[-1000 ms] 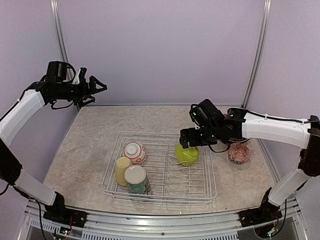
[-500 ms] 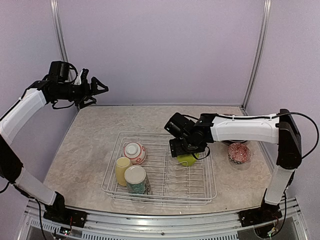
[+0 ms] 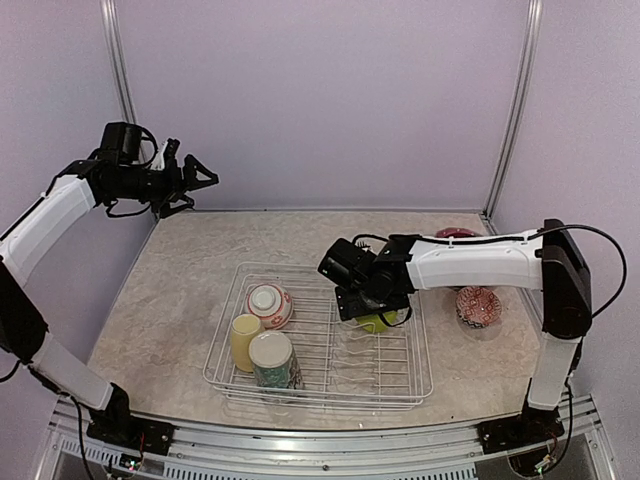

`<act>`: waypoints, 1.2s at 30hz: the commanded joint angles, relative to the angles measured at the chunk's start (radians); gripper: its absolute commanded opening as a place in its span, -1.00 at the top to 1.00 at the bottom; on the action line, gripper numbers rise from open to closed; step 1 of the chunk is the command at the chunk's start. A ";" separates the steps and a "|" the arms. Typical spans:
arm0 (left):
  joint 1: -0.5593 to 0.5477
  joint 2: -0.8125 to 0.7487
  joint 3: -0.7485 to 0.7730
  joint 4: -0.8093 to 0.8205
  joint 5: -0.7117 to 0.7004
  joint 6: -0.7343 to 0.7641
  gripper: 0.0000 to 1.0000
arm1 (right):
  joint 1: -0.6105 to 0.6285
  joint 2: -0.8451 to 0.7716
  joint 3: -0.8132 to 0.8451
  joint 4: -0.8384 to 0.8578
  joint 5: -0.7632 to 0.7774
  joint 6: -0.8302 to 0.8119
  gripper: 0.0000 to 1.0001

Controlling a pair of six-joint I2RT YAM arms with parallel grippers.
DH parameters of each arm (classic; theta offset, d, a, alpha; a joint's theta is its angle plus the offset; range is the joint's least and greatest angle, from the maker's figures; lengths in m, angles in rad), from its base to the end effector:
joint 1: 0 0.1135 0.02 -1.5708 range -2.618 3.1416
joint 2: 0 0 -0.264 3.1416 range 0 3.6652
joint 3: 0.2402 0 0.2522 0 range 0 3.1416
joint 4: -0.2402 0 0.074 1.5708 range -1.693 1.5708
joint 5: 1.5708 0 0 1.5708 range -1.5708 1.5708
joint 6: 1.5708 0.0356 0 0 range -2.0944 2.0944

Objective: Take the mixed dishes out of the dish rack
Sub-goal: Grab the bowl from the dish rack.

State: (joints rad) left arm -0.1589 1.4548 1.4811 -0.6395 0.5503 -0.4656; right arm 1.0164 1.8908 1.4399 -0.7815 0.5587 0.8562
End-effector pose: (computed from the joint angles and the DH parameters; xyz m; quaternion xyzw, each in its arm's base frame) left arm 0.3111 -0.0687 0.3821 -0.0068 0.8633 -0.3657 0.3479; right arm 0.2183 0.3168 0.2131 -0.0295 0.9482 -0.0308 0.3148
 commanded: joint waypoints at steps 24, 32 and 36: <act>-0.010 0.039 0.027 -0.025 0.029 -0.002 -0.98 | 0.011 -0.050 -0.019 -0.165 0.174 0.045 -0.77; -0.011 0.048 0.027 -0.026 0.032 -0.002 -0.98 | 0.011 -0.077 -0.022 -0.208 0.200 0.057 -0.75; -0.012 0.053 0.026 -0.026 0.035 -0.004 -0.98 | 0.011 -0.082 -0.023 -0.238 0.213 0.065 -0.61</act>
State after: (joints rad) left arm -0.1612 1.4910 1.4815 -0.6456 0.5720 -0.4664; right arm 1.0267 1.8420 1.4235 -0.9527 0.7200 0.8993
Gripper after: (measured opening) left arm 0.990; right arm 0.825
